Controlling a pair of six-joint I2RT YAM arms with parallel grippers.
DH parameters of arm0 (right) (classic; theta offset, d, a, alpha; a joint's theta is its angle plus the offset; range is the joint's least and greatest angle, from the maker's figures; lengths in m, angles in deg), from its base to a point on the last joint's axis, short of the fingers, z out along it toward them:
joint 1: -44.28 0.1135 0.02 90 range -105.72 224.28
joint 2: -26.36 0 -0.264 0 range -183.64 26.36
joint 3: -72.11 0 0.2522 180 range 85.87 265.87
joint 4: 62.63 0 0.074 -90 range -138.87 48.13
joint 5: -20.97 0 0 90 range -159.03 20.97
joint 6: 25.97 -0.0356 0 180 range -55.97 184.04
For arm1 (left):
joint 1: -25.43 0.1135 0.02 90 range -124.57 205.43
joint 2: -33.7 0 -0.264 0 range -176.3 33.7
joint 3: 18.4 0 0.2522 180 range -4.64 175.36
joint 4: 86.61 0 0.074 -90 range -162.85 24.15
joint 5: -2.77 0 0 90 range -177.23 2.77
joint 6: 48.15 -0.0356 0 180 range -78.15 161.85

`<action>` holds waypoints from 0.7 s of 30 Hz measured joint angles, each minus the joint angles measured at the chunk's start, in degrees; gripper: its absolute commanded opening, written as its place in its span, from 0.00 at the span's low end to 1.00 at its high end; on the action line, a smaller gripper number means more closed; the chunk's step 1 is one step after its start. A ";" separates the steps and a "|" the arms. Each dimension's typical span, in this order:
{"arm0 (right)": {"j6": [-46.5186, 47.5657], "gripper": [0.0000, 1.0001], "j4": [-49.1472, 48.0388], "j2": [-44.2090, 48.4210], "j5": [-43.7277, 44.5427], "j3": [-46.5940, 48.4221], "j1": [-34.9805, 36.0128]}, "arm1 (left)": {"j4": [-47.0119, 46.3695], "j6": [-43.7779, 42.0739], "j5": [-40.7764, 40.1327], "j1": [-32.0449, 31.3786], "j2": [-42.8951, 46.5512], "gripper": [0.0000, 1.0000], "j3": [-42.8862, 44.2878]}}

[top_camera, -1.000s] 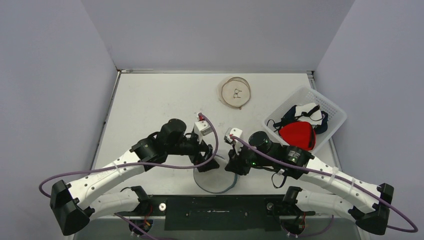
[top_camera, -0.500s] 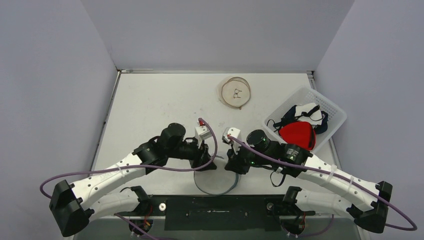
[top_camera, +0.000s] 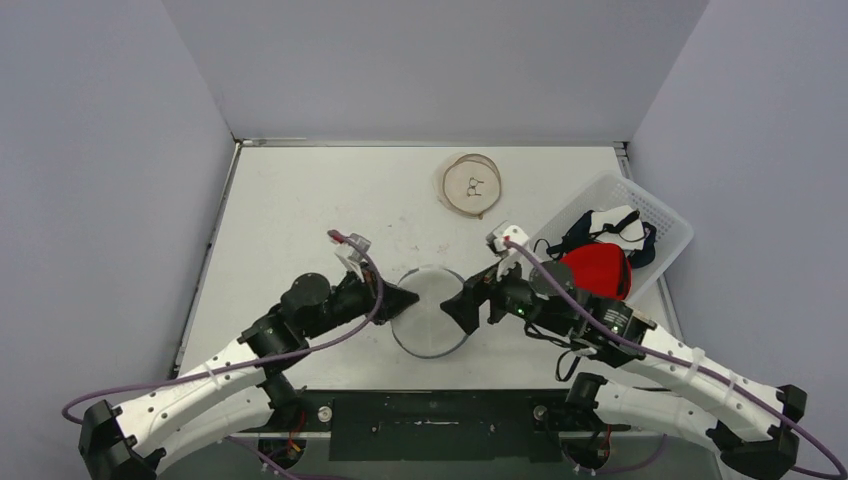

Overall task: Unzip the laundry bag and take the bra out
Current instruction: Unzip the laundry bag at the center of the board.

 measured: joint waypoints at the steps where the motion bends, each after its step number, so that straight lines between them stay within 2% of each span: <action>1: -1.99 0.91 -2.03 2.27 1.92 -1.46 0.00 | -3.26 3.26 -3.34 -0.13 1.97 0.00 -2.36; 5: -10.60 0.88 -10.45 11.91 9.60 -10.19 0.00 | -13.57 15.34 -18.91 -2.86 6.32 0.00 -11.28; 11: -22.84 0.84 -20.72 18.23 16.92 -22.49 0.00 | -17.29 25.66 -42.91 -12.81 6.34 0.00 -14.56; 15: -29.03 0.81 -26.25 15.82 17.73 -26.64 0.02 | -17.35 34.10 -58.10 -18.60 3.63 0.00 -13.66; 21: -34.07 0.79 -31.80 6.62 17.20 -26.62 0.57 | -15.52 44.02 -69.26 -22.45 -3.21 0.00 -12.57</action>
